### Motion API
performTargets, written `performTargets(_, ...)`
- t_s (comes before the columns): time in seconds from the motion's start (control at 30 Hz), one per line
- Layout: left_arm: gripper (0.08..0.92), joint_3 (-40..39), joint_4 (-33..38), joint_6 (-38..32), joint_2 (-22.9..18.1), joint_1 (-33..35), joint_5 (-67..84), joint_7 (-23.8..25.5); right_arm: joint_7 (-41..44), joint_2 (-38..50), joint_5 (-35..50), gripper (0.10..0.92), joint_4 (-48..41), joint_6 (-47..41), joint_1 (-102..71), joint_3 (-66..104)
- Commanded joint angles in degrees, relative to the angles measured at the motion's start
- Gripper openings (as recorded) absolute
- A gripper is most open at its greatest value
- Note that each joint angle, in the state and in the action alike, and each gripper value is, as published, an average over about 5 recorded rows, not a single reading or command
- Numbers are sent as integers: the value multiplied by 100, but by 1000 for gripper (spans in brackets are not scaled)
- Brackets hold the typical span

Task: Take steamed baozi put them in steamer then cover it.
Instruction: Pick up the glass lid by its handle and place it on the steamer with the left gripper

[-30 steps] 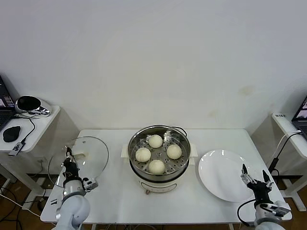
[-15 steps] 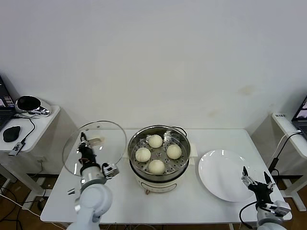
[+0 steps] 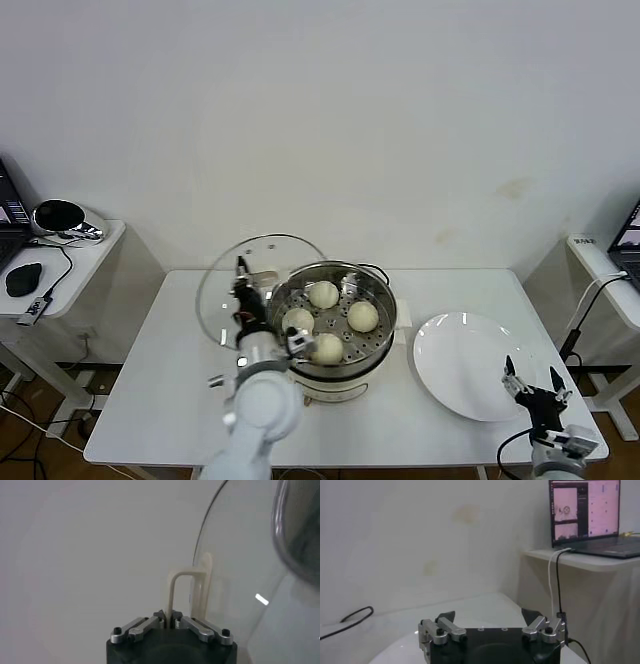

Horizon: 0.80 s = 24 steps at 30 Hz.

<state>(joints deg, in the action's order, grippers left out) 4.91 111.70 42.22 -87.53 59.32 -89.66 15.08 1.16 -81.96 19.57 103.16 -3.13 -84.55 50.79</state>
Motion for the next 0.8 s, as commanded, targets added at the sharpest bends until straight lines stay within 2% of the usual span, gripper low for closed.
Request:
performTargets(0.03, 146, -1344, -1068, 234, -374, -540, 3, -231, -5, -101, -198, 823, -178, 34, 45, -4)
performTargets(0.33, 146, -1569, -1427, 235, -420, -775, 260, -335, -9, -147, -280, 823, -235, 32, 66, -4)
performTargets(0.8, 146, -1432, -1467, 240, -430, -702, -178, 35, -10, -181, -332, 823, -234, 40, 44, -23)
